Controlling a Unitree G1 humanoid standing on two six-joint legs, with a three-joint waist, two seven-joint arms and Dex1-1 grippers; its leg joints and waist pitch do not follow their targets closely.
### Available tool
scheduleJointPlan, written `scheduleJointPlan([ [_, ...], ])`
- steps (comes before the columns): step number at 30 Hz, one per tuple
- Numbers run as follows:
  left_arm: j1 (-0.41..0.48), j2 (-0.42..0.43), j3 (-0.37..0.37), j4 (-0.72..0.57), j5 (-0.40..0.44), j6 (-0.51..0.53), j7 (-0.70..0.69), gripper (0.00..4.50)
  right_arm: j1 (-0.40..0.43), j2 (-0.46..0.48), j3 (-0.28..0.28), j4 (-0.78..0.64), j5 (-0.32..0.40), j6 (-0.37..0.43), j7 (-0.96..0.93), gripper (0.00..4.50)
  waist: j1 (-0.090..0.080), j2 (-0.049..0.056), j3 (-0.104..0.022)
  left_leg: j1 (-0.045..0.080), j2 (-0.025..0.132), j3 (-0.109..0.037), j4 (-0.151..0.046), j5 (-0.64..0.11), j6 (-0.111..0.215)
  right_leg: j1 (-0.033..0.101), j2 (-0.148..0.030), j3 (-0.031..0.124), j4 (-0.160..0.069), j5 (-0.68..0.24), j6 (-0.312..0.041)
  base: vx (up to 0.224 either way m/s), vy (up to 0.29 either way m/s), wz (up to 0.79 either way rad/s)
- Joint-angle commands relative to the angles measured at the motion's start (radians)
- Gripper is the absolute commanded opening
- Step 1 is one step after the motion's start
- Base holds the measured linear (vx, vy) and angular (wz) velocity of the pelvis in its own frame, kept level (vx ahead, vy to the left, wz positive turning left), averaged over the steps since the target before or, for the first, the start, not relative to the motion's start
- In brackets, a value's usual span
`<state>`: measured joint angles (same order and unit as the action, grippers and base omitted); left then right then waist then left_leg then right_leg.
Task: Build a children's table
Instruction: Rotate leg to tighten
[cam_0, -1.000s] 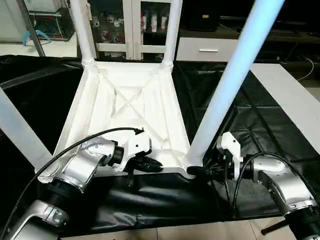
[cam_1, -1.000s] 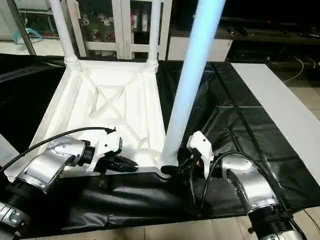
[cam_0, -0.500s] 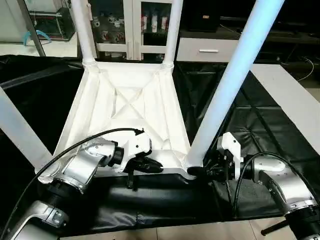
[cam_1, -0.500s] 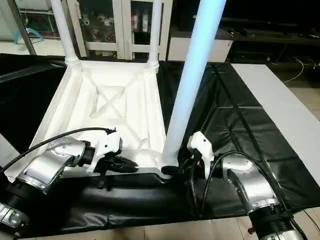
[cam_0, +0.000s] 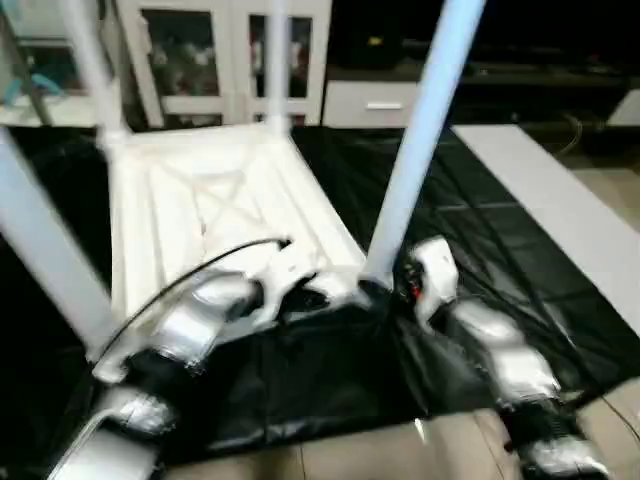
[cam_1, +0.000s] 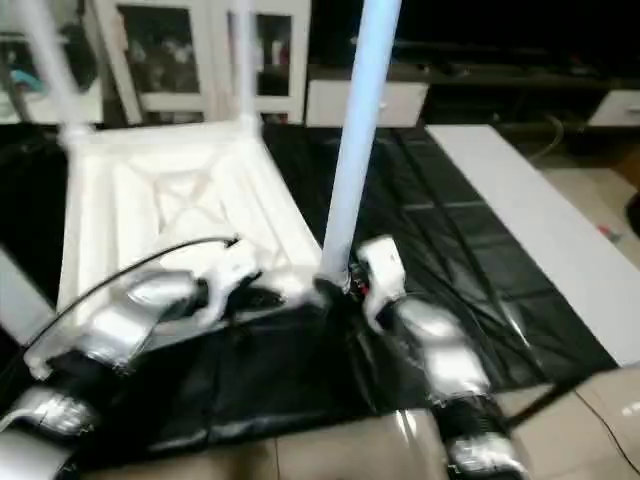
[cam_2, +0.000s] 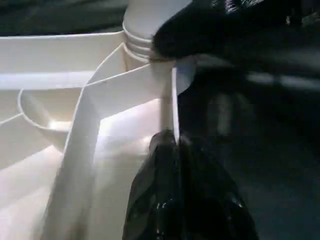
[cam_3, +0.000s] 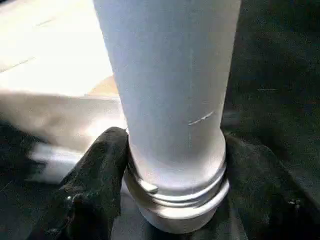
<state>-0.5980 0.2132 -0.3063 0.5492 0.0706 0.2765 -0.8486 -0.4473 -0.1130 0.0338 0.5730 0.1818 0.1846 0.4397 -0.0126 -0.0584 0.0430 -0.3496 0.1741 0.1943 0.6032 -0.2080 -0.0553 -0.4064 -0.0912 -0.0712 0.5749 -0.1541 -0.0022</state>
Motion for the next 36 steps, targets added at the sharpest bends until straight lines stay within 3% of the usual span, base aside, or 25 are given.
scheduleJointPlan([
  [1, -0.024, -0.109, -0.049, 0.045, 0.004, 0.012, 0.109, 0.00, -0.050, 0.066, 0.023, 0.055, -0.024, 0.001, -0.113, 2.64, -0.001, 0.008, -0.043, 0.019, 0.050, -0.047, -0.085, -0.460, -0.038, 0.016, -0.064, 0.024, -0.103, -0.640, -0.095, 0.000, 0.000, 0.00],
  [2, -0.052, -0.141, -0.036, 0.093, 0.030, 0.007, 0.213, 0.00, -0.078, 0.094, 0.008, 0.094, -0.034, -0.006, -0.192, 2.64, -0.009, 0.005, -0.041, 0.016, 0.048, -0.047, -0.084, -0.461, -0.031, 0.014, -0.061, 0.022, -0.106, -0.644, -0.092, 0.000, 0.000, 0.00],
  [4, -0.078, -0.167, -0.034, 0.138, 0.068, -0.020, 0.304, 0.00, -0.107, 0.120, 0.001, 0.136, -0.060, -0.030, -0.276, 2.64, -0.006, 0.007, -0.046, 0.022, 0.047, -0.046, -0.082, -0.458, -0.016, 0.016, -0.064, 0.018, -0.114, -0.633, -0.085, 0.000, 0.000, 0.00],
  [5, -0.084, -0.171, -0.038, 0.148, 0.080, -0.031, 0.324, 0.00, -0.114, 0.126, 0.002, 0.148, -0.071, -0.042, -0.300, 2.64, -0.011, 0.008, -0.045, 0.015, 0.048, -0.046, -0.087, -0.452, -0.012, 0.018, -0.063, 0.017, -0.115, -0.615, -0.085, 0.000, 0.000, 0.00],
  [8, -0.091, -0.187, -0.022, 0.160, 0.083, -0.046, 0.340, 0.00, -0.126, 0.143, 0.000, 0.167, -0.086, -0.059, -0.331, 2.63, -0.005, 0.004, -0.048, 0.010, 0.050, -0.042, -0.090, -0.426, -0.003, 0.020, -0.064, 0.024, -0.108, -0.547, -0.103, 0.000, 0.000, 0.00],
  [14, -0.101, -0.177, -0.026, 0.198, 0.103, -0.069, 0.334, 0.00, -0.151, 0.154, -0.031, 0.219, -0.095, -0.101, -0.372, 2.63, -0.001, 0.009, -0.050, 0.003, 0.052, -0.036, -0.093, -0.381, 0.008, 0.025, -0.066, 0.035, -0.091, -0.450, -0.149, 0.000, 0.000, 0.00],
  [15, -0.104, -0.174, -0.024, 0.207, 0.102, -0.077, 0.333, 0.00, -0.151, 0.151, -0.029, 0.218, -0.101, -0.116, -0.375, 2.98, 0.000, 0.014, -0.049, 0.004, 0.052, -0.036, -0.094, -0.385, 0.006, 0.025, -0.066, 0.035, -0.091, -0.450, -0.151, 0.000, 0.000, 0.00],
  [16, -0.106, -0.172, -0.023, 0.213, 0.102, -0.083, 0.333, 0.00, -0.152, 0.149, -0.028, 0.220, -0.103, -0.126, -0.377, 3.19, 0.000, 0.010, -0.050, 0.006, 0.052, -0.034, -0.093, -0.388, 0.006, 0.024, -0.065, 0.035, -0.092, -0.443, -0.154, 0.000, 0.000, 0.00],
  [18, -0.109, -0.167, -0.022, 0.221, 0.103, -0.093, 0.330, 0.00, -0.143, 0.145, -0.026, 0.200, -0.101, -0.142, -0.367, 3.33, 0.003, 0.013, -0.051, 0.003, 0.052, -0.034, -0.094, -0.374, 0.009, 0.027, -0.064, 0.036, -0.088, -0.425, -0.162, 0.000, 0.000, 0.00],
  [22, -0.116, -0.158, -0.021, 0.236, 0.106, -0.134, 0.316, 0.00, -0.084, 0.097, -0.024, 0.081, -0.133, -0.159, -0.385, 3.81, 0.010, 0.018, -0.050, 0.001, 0.053, -0.032, -0.096, -0.345, 0.013, 0.029, -0.064, 0.039, -0.087, -0.400, -0.164, 0.000, 0.000, 0.00],
  [23, -0.117, -0.156, -0.021, 0.238, 0.107, -0.148, 0.312, 0.00, -0.068, 0.084, -0.025, 0.052, -0.138, -0.163, -0.386, 3.81, 0.015, 0.014, -0.051, 0.000, 0.055, -0.031, -0.097, -0.323, 0.014, 0.032, -0.063, 0.040, -0.083, -0.369, -0.161, 0.000, 0.000, 0.00],
  [24, -0.119, -0.155, -0.020, 0.244, 0.107, -0.171, 0.307, 0.00, -0.043, 0.066, -0.027, 0.008, -0.146, -0.167, -0.383, 3.81, 0.018, 0.019, -0.053, 0.001, 0.056, -0.031, -0.097, -0.312, 0.017, 0.033, -0.063, 0.041, -0.078, -0.345, -0.170, 0.000, 0.000, 0.00],
  [25, -0.119, -0.155, -0.020, 0.244, 0.107, -0.171, 0.307, 0.00, -0.043, 0.066, -0.027, 0.008, -0.146, -0.167, -0.383, 3.81, 0.018, 0.018, -0.052, 0.000, 0.054, -0.029, -0.097, -0.311, 0.020, 0.034, -0.061, 0.041, -0.081, -0.343, -0.168, 0.000, 0.000, 0.00],
  [27, -0.128, -0.164, -0.018, 0.270, 0.095, -0.288, 0.282, 0.00, 0.053, 0.026, -0.037, -0.130, -0.131, -0.179, -0.338, 3.81, 0.027, 0.018, -0.054, 0.005, 0.054, -0.024, -0.094, -0.295, 0.035, 0.033, -0.060, 0.044, -0.079, -0.301, -0.179, 0.000, 0.000, 0.00],
  [30, -0.132, -0.176, -0.011, 0.283, 0.079, -0.364, 0.272, 0.00, 0.113, 0.010, -0.036, -0.195, -0.130, -0.181, -0.318, 3.81, 0.034, 0.014, -0.052, 0.002, 0.052, -0.022, -0.093, -0.288, 0.055, 0.035, -0.062, 0.046, -0.081, -0.332, -0.176, 0.000, 0.000, 0.00],
  [33, -0.136, -0.195, -0.004, 0.300, 0.068, -0.458, 0.280, 0.00, 0.176, 0.003, -0.041, -0.243, -0.135, -0.174, -0.318, 3.81, 0.048, 0.013, -0.051, 0.003, 0.050, -0.020, -0.092, -0.271, 0.070, 0.032, -0.064, 0.046, -0.092, -0.414, -0.143, 0.000, 0.000, 0.00],
  [34, -0.138, -0.201, 0.003, 0.304, 0.067, -0.468, 0.301, 0.00, 0.188, 0.001, -0.042, -0.252, -0.138, -0.171, -0.323, 3.81, 0.052, 0.013, -0.053, 0.007, 0.050, -0.018, -0.091, -0.262, 0.074, 0.029, -0.065, 0.047, -0.092, -0.425, -0.141, 0.000, 0.000, 0.00],
  [36, -0.137, -0.214, 0.035, 0.289, 0.033, -0.459, 0.293, 0.00, 0.205, 0.000, -0.041, -0.269, -0.140, -0.161, -0.333, 3.81, 0.056, 0.015, -0.055, 0.001, 0.050, -0.019, -0.090, -0.233, 0.080, 0.032, -0.064, 0.046, -0.090, -0.420, -0.139, 0.000, 0.000, 0.00],
])
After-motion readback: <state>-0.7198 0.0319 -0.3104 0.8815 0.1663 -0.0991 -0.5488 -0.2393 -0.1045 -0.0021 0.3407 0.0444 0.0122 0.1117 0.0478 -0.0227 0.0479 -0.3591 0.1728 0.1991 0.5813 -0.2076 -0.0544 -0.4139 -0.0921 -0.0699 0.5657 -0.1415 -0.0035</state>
